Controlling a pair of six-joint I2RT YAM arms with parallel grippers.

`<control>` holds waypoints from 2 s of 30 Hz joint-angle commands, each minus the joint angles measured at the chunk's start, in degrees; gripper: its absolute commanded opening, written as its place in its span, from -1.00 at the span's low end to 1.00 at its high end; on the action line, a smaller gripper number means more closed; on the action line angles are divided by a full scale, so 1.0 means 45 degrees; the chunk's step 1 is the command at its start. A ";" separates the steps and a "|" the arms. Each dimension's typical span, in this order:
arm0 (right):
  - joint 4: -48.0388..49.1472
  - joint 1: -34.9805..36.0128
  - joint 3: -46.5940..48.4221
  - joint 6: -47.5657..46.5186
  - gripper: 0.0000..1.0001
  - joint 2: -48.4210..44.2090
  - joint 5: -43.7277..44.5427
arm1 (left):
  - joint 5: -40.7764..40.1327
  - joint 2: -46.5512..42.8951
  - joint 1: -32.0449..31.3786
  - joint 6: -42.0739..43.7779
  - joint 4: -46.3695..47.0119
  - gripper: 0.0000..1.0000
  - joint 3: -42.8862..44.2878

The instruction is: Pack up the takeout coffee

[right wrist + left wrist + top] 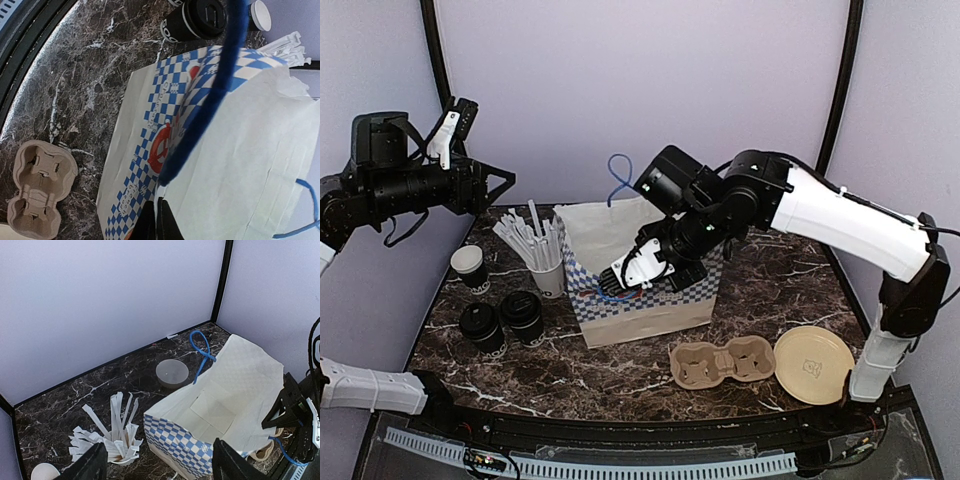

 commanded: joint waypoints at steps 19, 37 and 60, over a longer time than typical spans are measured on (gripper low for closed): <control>-0.1587 -0.2254 0.1421 0.1292 0.15 -0.2252 -0.2014 | 0.1135 0.2781 0.0040 0.1118 0.0156 0.59 0.1892; 0.0857 -0.7270 -1.0324 0.2347 -0.45 -0.7018 -0.4603 | 0.0351 0.1025 0.0054 0.0755 0.1751 0.56 -0.0876; 0.5514 -0.3531 -1.3788 0.4021 -0.13 -0.4983 -0.3876 | 0.0212 0.0441 0.0052 0.0172 0.1238 0.56 -0.1256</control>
